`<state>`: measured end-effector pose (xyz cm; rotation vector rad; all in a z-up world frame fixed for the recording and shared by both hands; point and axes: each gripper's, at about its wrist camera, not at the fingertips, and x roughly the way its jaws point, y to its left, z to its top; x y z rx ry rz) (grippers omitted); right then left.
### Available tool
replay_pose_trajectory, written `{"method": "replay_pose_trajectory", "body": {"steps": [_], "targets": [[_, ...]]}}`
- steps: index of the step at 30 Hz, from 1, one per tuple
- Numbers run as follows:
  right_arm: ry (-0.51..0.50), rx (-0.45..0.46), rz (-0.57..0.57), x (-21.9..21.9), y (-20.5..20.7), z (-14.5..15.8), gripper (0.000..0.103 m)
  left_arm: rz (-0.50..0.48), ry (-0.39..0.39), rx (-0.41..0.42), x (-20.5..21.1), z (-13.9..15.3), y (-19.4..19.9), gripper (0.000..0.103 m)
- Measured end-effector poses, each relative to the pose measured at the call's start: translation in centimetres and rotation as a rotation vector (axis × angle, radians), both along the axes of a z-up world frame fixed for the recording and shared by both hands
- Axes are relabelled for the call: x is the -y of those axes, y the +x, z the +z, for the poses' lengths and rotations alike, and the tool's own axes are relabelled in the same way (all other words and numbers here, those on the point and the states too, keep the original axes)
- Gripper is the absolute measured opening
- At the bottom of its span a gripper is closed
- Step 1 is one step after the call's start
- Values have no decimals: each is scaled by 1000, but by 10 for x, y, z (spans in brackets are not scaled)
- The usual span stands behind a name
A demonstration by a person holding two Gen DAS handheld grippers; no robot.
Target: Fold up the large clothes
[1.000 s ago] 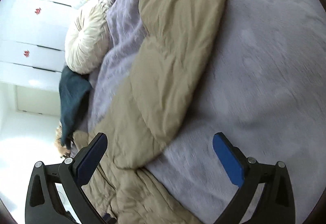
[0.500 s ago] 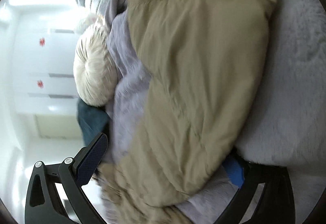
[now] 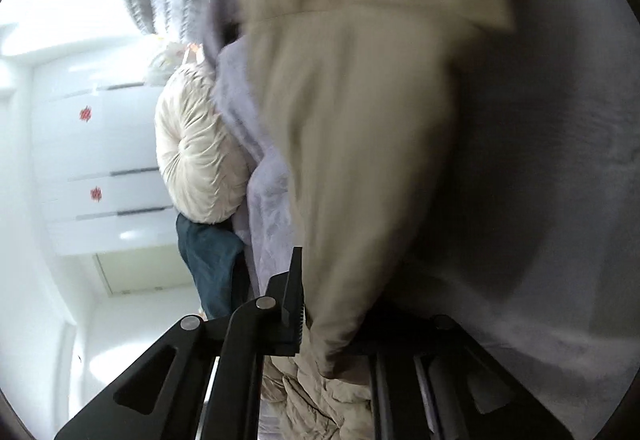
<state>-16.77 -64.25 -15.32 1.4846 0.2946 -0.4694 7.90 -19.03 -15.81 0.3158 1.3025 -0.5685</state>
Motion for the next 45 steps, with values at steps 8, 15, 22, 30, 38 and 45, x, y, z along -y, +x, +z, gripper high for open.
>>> {"method": "replay_pose_trajectory", "body": {"steps": [8,15,22,30,38,45], "targets": [[-357,-105,257,-49,69,87,10,86,-74,23,-42,18,15,103],[-660,-171,566,-150,150,125,10,189,-93,85,-79,33,42,103],[-859,-309,893,-268,218,83,10,281,-87,93,-128,32,61,103],[-891,-548,1066,-331,237,-7,12,361,-77,82,-176,25,69,103],[-694,-562,991,-315,225,-22,70,359,-93,69,-182,24,72,103],[-420,-476,787,-266,177,-8,70,321,-131,47,-165,23,74,103]]}}
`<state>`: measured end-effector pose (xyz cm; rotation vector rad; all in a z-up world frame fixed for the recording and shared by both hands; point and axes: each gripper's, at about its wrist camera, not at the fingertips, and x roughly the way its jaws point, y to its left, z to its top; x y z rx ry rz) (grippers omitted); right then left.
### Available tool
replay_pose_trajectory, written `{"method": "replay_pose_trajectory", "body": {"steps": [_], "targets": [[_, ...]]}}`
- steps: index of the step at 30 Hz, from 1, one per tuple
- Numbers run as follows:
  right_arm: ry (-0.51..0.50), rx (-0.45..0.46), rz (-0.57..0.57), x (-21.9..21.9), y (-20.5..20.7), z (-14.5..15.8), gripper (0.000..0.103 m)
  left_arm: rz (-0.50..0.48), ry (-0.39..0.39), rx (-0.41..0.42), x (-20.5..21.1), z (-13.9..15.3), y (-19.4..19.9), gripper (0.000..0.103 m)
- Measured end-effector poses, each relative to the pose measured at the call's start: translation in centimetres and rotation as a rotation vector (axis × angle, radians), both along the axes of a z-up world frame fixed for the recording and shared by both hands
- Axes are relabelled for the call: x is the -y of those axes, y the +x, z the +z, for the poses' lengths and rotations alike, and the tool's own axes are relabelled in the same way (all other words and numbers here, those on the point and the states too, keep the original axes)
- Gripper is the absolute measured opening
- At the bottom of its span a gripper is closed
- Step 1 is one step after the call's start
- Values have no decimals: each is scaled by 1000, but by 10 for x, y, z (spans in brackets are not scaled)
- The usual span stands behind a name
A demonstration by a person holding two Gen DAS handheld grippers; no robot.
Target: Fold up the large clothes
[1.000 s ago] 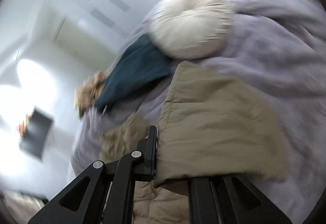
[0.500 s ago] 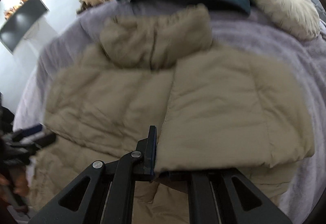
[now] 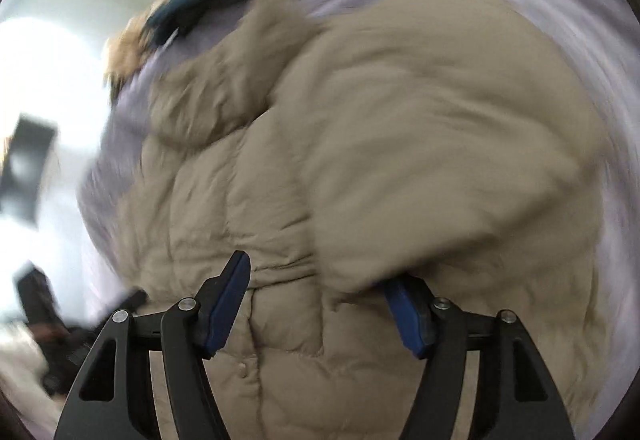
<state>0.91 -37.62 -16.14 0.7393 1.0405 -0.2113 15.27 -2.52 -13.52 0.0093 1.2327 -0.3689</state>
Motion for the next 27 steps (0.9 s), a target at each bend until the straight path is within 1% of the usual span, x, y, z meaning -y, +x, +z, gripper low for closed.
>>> {"method": "replay_pose_trajectory", "body": {"steps": [1,2,3,6,7,9,10,11,13,16,17,19,20,21,22,23,24,27], "targets": [[47,21,-64,15,-9,1,70,-2,-4,1,1,1,0,103],[71,35,-102,22,-12,0,70,-7,-8,5,2,2,0,103],[109,65,-169,38,-19,1,70,-11,-11,8,3,3,1,103],[168,134,-319,67,-30,5,69,-17,-19,20,2,6,4,103],[186,151,-354,74,-32,5,65,-15,-21,21,1,6,5,103],[212,168,-401,85,-30,7,19,-6,-33,23,-3,8,9,103],[201,179,-385,84,-24,13,16,3,-45,25,-8,10,11,103],[168,193,-348,78,-15,21,15,10,-55,29,-11,11,13,103],[69,212,-225,52,7,41,15,18,-82,38,-19,16,17,103],[-89,224,16,-6,41,66,15,20,-134,44,-33,21,26,103],[-138,218,112,-31,54,69,15,22,-155,40,-36,22,29,103],[-183,185,237,-68,71,61,15,29,-194,29,-42,23,32,103],[-193,167,270,-79,75,55,17,32,-213,24,-44,24,34,103],[-200,127,318,-93,82,45,33,32,-225,22,-45,23,34,103],[-201,87,352,-105,87,34,44,30,-237,19,-46,23,35,103],[-203,59,368,-112,87,26,66,26,-245,14,-45,22,35,103],[-206,31,384,-119,86,17,70,21,-252,10,-45,21,34,103],[-217,-12,402,-122,71,7,70,-4,-281,-5,-40,19,34,103]]}}
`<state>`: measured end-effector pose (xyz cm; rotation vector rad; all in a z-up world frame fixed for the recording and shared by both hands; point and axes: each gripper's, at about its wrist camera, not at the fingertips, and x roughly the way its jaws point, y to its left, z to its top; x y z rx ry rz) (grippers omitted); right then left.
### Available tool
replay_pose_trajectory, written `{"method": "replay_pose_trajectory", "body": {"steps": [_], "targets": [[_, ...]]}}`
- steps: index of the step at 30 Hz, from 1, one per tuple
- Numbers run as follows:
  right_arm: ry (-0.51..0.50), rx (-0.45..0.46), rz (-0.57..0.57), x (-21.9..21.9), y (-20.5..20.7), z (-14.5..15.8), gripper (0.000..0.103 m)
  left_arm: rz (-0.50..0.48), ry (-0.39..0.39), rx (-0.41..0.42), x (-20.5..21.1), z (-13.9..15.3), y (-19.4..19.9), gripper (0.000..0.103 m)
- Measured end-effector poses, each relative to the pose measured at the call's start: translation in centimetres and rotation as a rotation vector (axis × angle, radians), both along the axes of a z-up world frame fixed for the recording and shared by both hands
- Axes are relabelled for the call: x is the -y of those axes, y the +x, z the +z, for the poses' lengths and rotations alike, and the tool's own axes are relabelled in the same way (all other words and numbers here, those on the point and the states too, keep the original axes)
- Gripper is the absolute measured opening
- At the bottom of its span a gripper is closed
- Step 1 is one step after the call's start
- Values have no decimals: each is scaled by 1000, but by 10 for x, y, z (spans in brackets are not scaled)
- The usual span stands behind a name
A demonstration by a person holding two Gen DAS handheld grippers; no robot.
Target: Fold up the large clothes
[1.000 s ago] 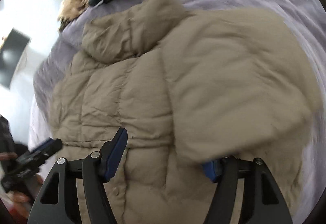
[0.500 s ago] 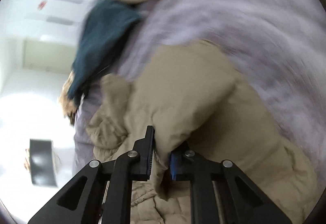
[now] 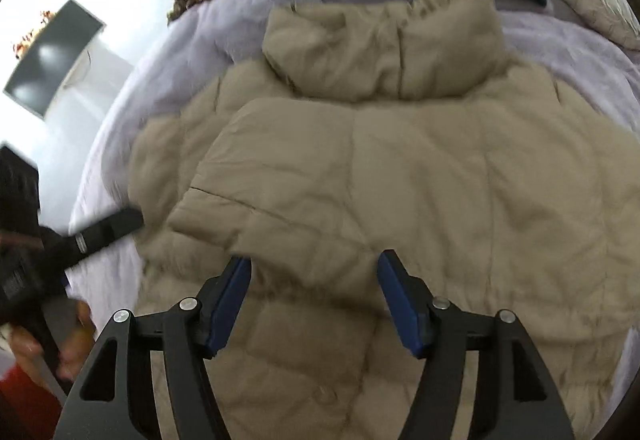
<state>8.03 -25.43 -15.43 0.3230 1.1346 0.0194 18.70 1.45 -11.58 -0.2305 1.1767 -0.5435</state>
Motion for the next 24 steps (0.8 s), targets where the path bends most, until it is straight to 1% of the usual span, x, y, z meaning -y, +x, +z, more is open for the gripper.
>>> {"method": "replay_pose_trajectory", "body": {"steps": [3,5,9,11,12,13,14,15,16,17,18,19,20,21,22,24], "targets": [[-20,-23,-58,23,-26,1,70,-32,-56,-30,9,-5,4,103],[-23,-34,-126,43,-42,4,70,-44,-79,-65,17,-13,7,103],[33,-46,-322,104,-83,8,70,-61,-116,-136,34,-32,12,103],[75,-48,-425,133,-103,5,70,-76,-126,-150,46,-39,12,97],[95,-42,-469,146,-110,4,70,-88,-127,-153,53,-41,13,81],[108,-32,-507,158,-123,7,70,-101,-129,-164,60,-43,14,60],[115,-26,-538,168,-129,6,70,-110,-134,-177,65,-45,15,49],[130,-15,-582,179,-134,5,70,-116,-139,-188,70,-46,17,27],[151,-3,-612,188,-138,4,70,-122,-141,-186,76,-45,18,16],[194,15,-653,200,-142,3,69,-123,-140,-171,79,-42,17,16],[224,29,-673,208,-143,3,59,-125,-141,-139,80,-35,15,16],[256,47,-690,215,-143,3,47,-127,-142,-117,80,-31,12,16],[265,49,-694,218,-141,1,19,-129,-136,-88,78,-25,9,16],[262,42,-698,221,-136,0,14,-126,-128,-71,76,-23,6,16],[259,44,-695,222,-133,0,13,-114,-117,-62,72,-23,4,16],[235,31,-667,221,-120,-6,13,-89,-83,-74,63,-33,3,16]]}}
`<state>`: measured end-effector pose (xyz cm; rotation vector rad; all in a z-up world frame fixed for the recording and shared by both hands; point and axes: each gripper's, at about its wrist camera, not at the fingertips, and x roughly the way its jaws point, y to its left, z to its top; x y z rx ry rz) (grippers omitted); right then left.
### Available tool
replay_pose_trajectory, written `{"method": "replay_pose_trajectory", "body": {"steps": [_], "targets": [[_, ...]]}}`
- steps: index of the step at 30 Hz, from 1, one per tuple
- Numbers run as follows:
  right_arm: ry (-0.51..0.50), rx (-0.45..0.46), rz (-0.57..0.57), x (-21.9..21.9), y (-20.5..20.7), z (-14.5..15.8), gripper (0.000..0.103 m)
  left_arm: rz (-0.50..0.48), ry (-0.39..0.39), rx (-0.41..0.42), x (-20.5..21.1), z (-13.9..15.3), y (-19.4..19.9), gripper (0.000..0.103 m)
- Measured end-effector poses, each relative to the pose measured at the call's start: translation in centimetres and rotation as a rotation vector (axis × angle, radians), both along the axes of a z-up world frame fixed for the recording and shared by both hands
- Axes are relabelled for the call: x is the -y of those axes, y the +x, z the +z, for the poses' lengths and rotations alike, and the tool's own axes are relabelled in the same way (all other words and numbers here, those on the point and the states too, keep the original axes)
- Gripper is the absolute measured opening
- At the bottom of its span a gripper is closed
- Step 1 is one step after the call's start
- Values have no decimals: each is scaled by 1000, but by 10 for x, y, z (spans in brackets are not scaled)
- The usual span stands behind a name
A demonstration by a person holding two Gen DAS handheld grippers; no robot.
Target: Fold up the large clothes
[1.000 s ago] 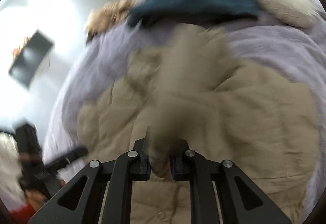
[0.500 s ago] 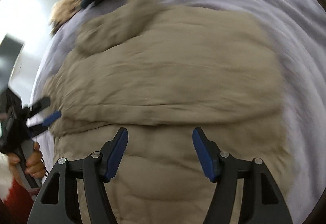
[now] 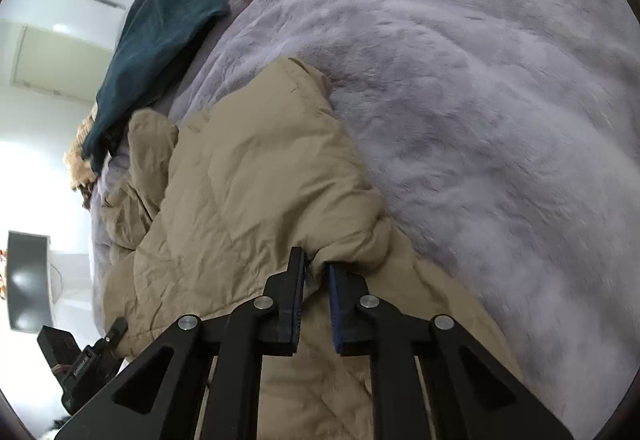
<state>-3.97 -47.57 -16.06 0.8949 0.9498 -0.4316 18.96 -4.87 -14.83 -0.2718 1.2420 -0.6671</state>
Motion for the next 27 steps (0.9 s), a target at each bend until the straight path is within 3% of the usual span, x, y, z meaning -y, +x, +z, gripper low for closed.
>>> {"method": "replay_pose_trajectory", "body": {"steps": [2,6,10,16,22,27], "targets": [[-24,-47,25,-7,13,-18,13,8,71,-14,-5,-21,-1,16],[-11,-64,22,-10,17,-34,13,29,72,-64,-15,-40,-2,16],[-20,-69,46,-12,10,-24,13,36,127,-44,-22,-23,-6,16],[-168,-74,70,-19,-9,15,13,49,149,24,-45,19,-11,16],[-238,-13,78,-12,-2,44,13,-24,122,85,-9,40,0,16],[-252,-7,169,-13,34,46,13,-70,236,147,29,14,7,16]]}}
